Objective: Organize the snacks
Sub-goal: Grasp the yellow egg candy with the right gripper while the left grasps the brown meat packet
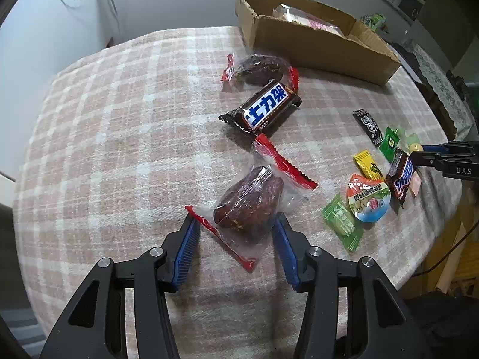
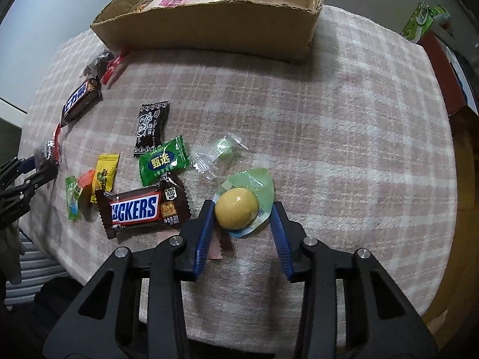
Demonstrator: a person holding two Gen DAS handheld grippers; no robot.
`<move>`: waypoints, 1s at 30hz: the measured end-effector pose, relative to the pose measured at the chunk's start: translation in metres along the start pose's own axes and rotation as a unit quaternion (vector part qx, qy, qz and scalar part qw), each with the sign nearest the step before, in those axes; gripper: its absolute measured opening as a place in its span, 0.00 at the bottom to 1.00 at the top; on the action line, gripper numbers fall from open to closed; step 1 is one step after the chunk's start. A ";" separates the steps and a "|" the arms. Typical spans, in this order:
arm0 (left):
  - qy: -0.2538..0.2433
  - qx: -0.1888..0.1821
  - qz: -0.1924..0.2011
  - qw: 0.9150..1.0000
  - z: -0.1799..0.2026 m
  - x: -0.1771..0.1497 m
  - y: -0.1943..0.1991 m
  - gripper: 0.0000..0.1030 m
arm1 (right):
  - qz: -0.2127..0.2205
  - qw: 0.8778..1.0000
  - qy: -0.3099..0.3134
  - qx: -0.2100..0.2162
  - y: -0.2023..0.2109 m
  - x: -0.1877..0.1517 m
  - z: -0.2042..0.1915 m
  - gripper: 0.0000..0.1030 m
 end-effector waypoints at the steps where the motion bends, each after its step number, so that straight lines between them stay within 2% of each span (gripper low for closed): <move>1: -0.003 0.006 0.003 1.000 0.001 0.001 0.001 0.53 | 0.000 1.000 0.000 0.000 0.000 0.000 -0.001 0.39; 7: -0.016 0.008 0.008 1.000 0.004 0.011 -0.001 0.53 | -0.001 1.000 -0.005 0.005 0.001 0.003 0.005 0.38; 9: -0.016 0.003 0.008 1.000 0.004 0.012 -0.005 0.42 | -0.001 1.000 -0.005 0.005 0.002 0.004 0.007 0.38; 11: -0.007 -0.001 0.015 1.000 0.001 0.013 -0.004 0.36 | 0.000 1.000 -0.005 0.005 0.001 0.004 0.005 0.37; 15: 0.009 -0.016 0.020 1.000 -0.002 0.014 -0.004 0.29 | 0.005 1.000 -0.009 0.009 0.002 0.005 0.008 0.36; 20: 0.005 -0.026 0.020 0.999 -0.001 0.011 -0.002 0.28 | 0.009 1.000 -0.018 0.019 0.006 0.005 0.011 0.36; 22: -0.006 -0.021 0.006 1.000 0.002 0.010 -0.007 0.29 | 0.007 1.000 -0.016 0.016 0.006 0.005 0.012 0.36; 23: -0.013 -0.021 0.004 1.000 0.004 0.010 -0.008 0.33 | 0.005 1.000 -0.015 0.016 0.005 0.005 0.012 0.36; 25: -0.024 -0.016 0.005 1.000 0.007 0.011 -0.005 0.45 | 0.004 1.000 -0.016 0.018 0.005 0.006 0.012 0.36; 26: -0.030 -0.002 0.006 1.000 0.009 0.012 -0.003 0.58 | 0.003 1.000 -0.016 0.020 0.005 0.006 0.012 0.36; 28: -0.051 0.015 0.012 0.999 0.013 0.012 0.001 0.60 | 0.002 1.000 -0.018 0.023 0.006 0.007 0.013 0.36; 30: -0.074 0.015 0.011 0.997 0.017 0.015 0.003 0.60 | 0.002 0.999 -0.022 0.028 0.006 0.007 0.013 0.36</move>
Point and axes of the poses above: each gripper's, at about its wrist camera, not at the fingertips, and y roughly against the way its jaws point, z to its right, x to its top, the point moved 1 cm from there along -y, roughly the way its jaws point, and after that the axes turned 5 degrees about -z, right-handed, at the moved point
